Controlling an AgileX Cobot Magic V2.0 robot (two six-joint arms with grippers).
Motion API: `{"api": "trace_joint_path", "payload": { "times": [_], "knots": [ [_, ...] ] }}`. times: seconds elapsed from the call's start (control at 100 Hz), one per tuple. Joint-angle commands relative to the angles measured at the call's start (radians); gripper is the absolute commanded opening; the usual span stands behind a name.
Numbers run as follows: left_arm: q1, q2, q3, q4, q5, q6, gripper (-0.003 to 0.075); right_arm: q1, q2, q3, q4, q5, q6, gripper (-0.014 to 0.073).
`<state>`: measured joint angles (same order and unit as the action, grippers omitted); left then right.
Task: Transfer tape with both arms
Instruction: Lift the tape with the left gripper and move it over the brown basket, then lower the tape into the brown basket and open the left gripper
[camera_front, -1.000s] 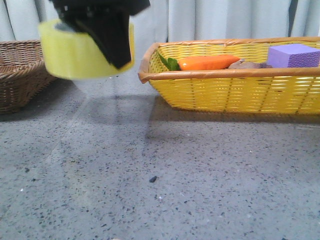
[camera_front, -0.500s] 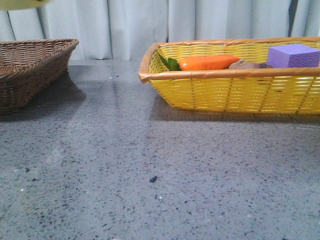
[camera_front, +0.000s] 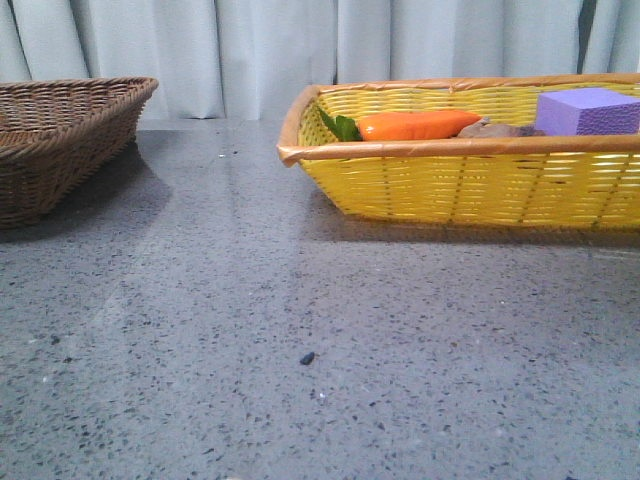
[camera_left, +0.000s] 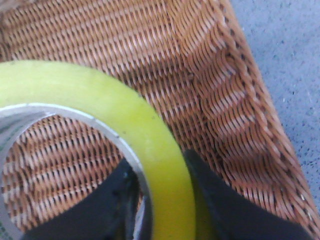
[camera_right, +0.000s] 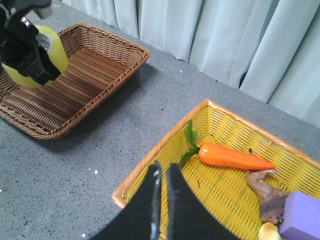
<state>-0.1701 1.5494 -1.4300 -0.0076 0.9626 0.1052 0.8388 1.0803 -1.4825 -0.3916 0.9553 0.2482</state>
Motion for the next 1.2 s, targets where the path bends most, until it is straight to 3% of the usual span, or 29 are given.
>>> {"api": "trace_joint_path", "payload": {
  "times": [0.0, 0.52, 0.59, 0.74, 0.79, 0.99, 1.19],
  "knots": [
    [0.001, -0.045, 0.011, -0.010, -0.114, 0.006, 0.0042, 0.000, -0.020, -0.020, -0.039, -0.077, -0.003, -0.0066],
    [0.001, 0.064, 0.080, -0.057, -0.179, 0.006, 0.0055, 0.000, -0.020, -0.020, -0.036, -0.079, -0.003, -0.0067],
    [0.001, 0.066, 0.080, -0.063, -0.186, 0.006, 0.0104, 0.000, -0.020, -0.020, -0.036, -0.077, -0.003, -0.0067],
    [0.001, 0.066, 0.076, -0.065, -0.189, 0.006, 0.0306, 0.000, -0.020, -0.020, -0.036, -0.073, -0.003, -0.0067],
    [0.001, 0.064, 0.072, -0.065, -0.191, 0.006, 0.0329, 0.000, -0.020, -0.020, -0.036, -0.071, -0.003, -0.0067],
    [0.001, 0.021, 0.025, -0.065, -0.126, 0.006, 0.0291, 0.000, -0.020, -0.009, -0.043, -0.075, -0.003, -0.0067],
    [0.001, -0.126, 0.014, -0.115, -0.142, 0.006, 0.0190, 0.000, -0.075, 0.117, -0.076, -0.142, -0.003, -0.0067]
  ]
}}
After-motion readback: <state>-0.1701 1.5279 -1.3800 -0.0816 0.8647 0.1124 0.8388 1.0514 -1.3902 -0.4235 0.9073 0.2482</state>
